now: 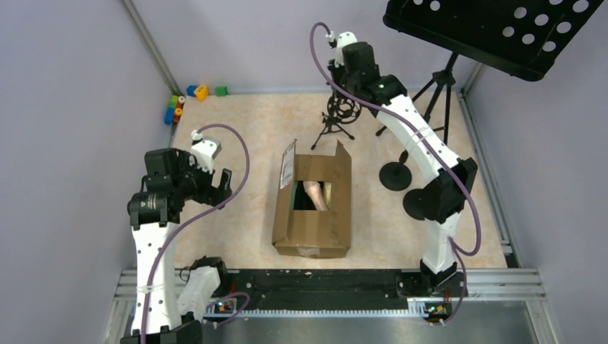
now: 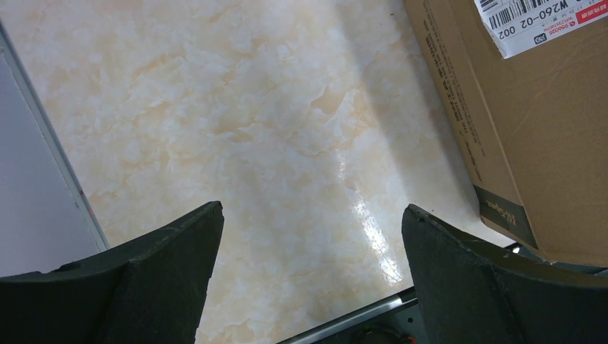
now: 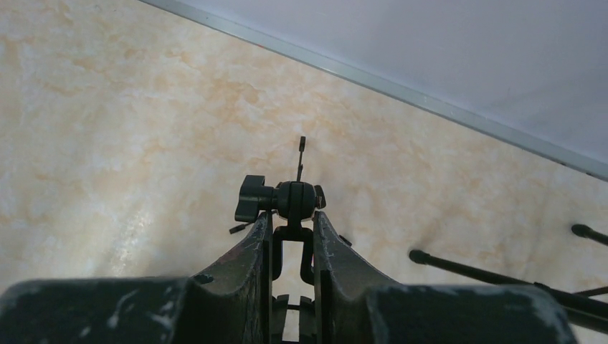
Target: Attach the microphones to the stand
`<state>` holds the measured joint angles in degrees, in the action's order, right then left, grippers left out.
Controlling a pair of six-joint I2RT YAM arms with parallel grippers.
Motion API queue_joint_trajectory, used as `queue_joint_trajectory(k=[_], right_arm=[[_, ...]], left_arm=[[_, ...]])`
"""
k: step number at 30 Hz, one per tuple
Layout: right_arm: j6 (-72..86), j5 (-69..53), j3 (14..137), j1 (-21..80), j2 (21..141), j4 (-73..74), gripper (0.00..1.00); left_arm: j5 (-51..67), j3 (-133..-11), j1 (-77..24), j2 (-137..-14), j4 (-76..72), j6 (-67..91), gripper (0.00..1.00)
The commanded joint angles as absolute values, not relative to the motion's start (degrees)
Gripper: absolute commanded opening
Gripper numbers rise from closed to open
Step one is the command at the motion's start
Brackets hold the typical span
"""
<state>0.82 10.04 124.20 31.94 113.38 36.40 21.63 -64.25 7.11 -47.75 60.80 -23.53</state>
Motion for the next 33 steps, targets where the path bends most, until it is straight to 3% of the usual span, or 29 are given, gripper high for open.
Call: queue_joint_trajectory(k=[1, 8, 18, 22, 28, 33], right_arm=[[2.64, 11.10, 121.89, 30.04, 107.51, 39.24, 0.00], [3.28, 10.52, 119.35, 27.24, 108.15, 39.77, 0.00], [4.65, 7.16, 122.80, 25.23, 114.01, 40.43, 0.33], [4.92, 5.16, 125.02, 25.29, 115.03, 40.33, 0.53], [5.04, 5.56, 129.46, 25.23, 116.55, 41.13, 0.62], [6.26, 6.59, 134.03, 25.37, 115.74, 40.92, 0.75]], left_arm=[[22.91, -64.02, 6.94, -47.22, 58.56, -23.50, 0.99], [26.13, -65.30, 6.94, -48.07, 58.54, -21.43, 0.99], [29.79, -71.04, 4.26, -55.60, 54.92, -15.15, 0.99], [29.18, -69.33, 3.29, -55.01, 52.00, -13.95, 0.99], [28.83, -66.73, 2.99, -54.61, 50.87, -14.31, 0.99], [28.94, -66.53, 2.55, -54.73, 50.63, -14.32, 0.99]])
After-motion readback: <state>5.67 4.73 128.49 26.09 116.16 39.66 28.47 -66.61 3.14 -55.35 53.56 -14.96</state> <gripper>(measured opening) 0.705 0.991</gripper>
